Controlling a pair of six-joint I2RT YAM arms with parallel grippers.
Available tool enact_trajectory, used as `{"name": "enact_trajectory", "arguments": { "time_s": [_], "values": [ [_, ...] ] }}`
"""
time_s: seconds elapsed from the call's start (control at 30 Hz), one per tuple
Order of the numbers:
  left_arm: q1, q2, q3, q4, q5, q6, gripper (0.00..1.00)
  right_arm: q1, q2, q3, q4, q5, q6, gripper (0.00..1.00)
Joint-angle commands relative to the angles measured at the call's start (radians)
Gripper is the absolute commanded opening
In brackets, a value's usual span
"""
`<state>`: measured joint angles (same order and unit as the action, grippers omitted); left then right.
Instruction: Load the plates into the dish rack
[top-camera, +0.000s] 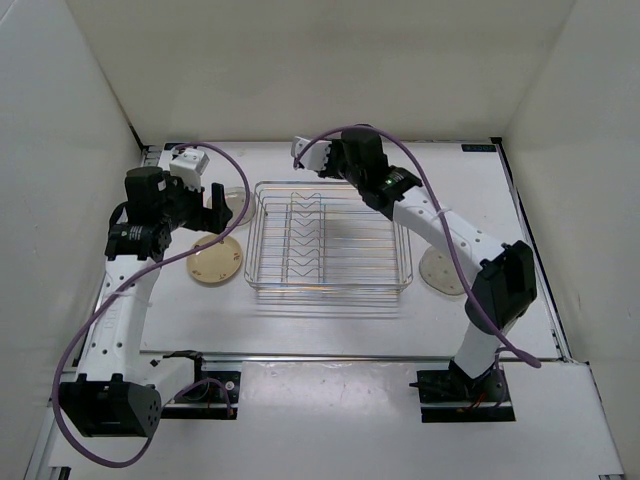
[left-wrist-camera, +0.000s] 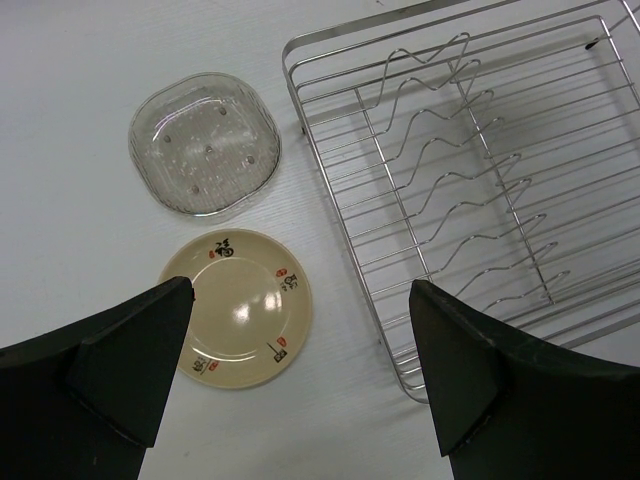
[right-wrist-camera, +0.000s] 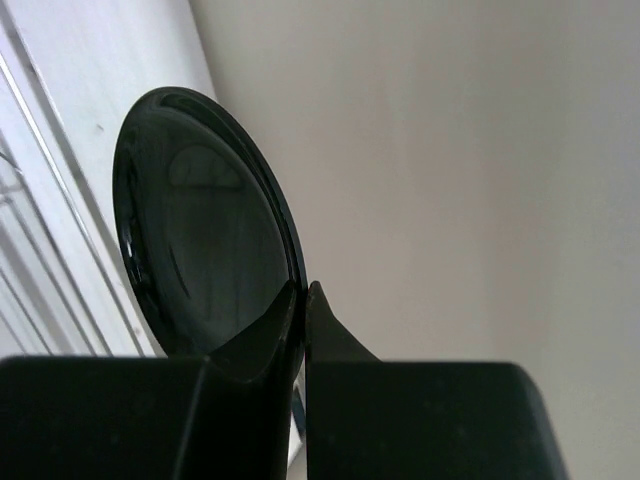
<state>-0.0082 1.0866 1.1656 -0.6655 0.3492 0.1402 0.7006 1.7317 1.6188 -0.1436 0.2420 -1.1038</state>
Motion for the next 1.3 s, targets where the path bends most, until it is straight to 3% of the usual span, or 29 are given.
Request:
{"name": "enact_trajectory", "arguments": {
  "time_s": [0.0,0.57,1.27],
  "values": [
    [0.007,-0.04,-0.011,0.006,0.022,0.013,1.0,-0.015,0.022,0.085,-0.011,-0.105,0.084,0.0],
    [0.016,-0.04,-0.011,0.006,0.04,0.013,1.0,-0.024,0.146,0.165,0.047,-0.204,0.136,0.0],
    [0.025,-0.031,-0.011,0.006,0.05,0.013,1.0,0.004,0.157,0.147,0.065,-0.224,0.185,0.0]
  ]
}}
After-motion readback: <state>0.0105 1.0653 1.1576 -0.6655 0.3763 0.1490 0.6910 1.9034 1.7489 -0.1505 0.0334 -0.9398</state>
